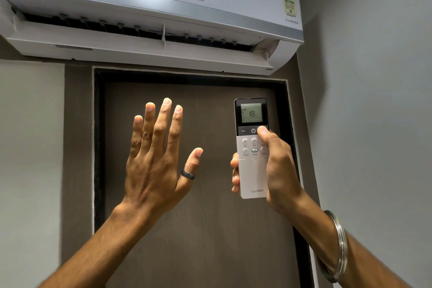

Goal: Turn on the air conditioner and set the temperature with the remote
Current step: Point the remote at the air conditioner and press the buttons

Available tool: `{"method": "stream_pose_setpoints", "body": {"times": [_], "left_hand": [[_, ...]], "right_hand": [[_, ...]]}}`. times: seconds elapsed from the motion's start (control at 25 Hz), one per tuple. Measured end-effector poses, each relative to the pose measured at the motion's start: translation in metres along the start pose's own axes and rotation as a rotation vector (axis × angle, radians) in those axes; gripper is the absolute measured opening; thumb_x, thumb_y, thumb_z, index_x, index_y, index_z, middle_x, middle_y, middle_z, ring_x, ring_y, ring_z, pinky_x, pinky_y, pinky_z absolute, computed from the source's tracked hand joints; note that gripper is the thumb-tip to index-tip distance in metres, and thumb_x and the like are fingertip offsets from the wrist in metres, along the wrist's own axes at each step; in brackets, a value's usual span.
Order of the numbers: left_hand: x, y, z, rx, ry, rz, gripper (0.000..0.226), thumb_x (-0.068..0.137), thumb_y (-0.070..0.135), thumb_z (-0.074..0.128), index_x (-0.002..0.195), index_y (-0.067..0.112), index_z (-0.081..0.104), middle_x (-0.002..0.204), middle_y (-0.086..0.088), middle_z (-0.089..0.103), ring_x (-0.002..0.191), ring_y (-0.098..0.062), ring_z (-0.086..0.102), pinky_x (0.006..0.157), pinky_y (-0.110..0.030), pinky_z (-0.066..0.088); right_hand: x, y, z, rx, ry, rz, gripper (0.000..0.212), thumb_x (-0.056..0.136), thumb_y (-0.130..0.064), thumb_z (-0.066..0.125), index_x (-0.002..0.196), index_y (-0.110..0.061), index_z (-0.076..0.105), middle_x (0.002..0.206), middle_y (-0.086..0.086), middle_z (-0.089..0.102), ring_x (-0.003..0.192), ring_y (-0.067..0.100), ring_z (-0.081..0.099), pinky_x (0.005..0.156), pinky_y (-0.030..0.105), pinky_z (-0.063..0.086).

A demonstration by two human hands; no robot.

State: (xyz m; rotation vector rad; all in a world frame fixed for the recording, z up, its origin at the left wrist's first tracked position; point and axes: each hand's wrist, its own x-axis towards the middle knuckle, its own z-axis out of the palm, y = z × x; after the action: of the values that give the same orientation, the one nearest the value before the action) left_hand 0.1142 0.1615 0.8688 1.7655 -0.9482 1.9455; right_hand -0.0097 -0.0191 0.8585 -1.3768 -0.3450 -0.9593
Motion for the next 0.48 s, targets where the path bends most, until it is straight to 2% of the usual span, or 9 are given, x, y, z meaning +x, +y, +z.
{"method": "stream_pose_setpoints", "body": {"times": [0.24,0.4,0.48], "left_hand": [[0.0000,0.0009,-0.0028,0.009,-0.005,-0.002,0.080,0.100,0.057,0.037,0.162,0.007,0.022,0.172,-0.016,0.011,0.160,-0.036,0.003,0.131,-0.048,-0.001],[-0.0001,0.0031,-0.0046,0.006,-0.006,-0.009,0.081,0.100,0.058,0.036,0.162,0.007,0.023,0.172,-0.016,0.013,0.160,-0.036,0.004,0.131,-0.047,-0.002],[-0.0007,0.0043,-0.0052,0.011,-0.006,-0.005,0.080,0.100,0.058,0.035,0.162,0.007,0.023,0.172,-0.016,0.013,0.160,-0.036,0.003,0.131,-0.047,-0.001]], "right_hand": [[-0.0017,-0.0036,-0.0015,-0.033,-0.010,0.006,0.071,0.096,-0.055,0.043,0.115,0.012,0.055,0.072,0.019,0.075,0.050,0.033,0.070,0.053,0.039,0.063],[-0.0041,-0.0088,-0.0009,-0.075,0.000,-0.023,0.058,0.095,-0.051,0.044,0.104,0.004,0.058,0.067,0.014,0.077,0.045,0.029,0.071,0.042,0.037,0.062],[-0.0051,-0.0093,-0.0010,-0.064,-0.007,-0.027,0.059,0.095,-0.051,0.044,0.107,0.006,0.055,0.067,0.014,0.076,0.044,0.029,0.070,0.042,0.037,0.062]]}}
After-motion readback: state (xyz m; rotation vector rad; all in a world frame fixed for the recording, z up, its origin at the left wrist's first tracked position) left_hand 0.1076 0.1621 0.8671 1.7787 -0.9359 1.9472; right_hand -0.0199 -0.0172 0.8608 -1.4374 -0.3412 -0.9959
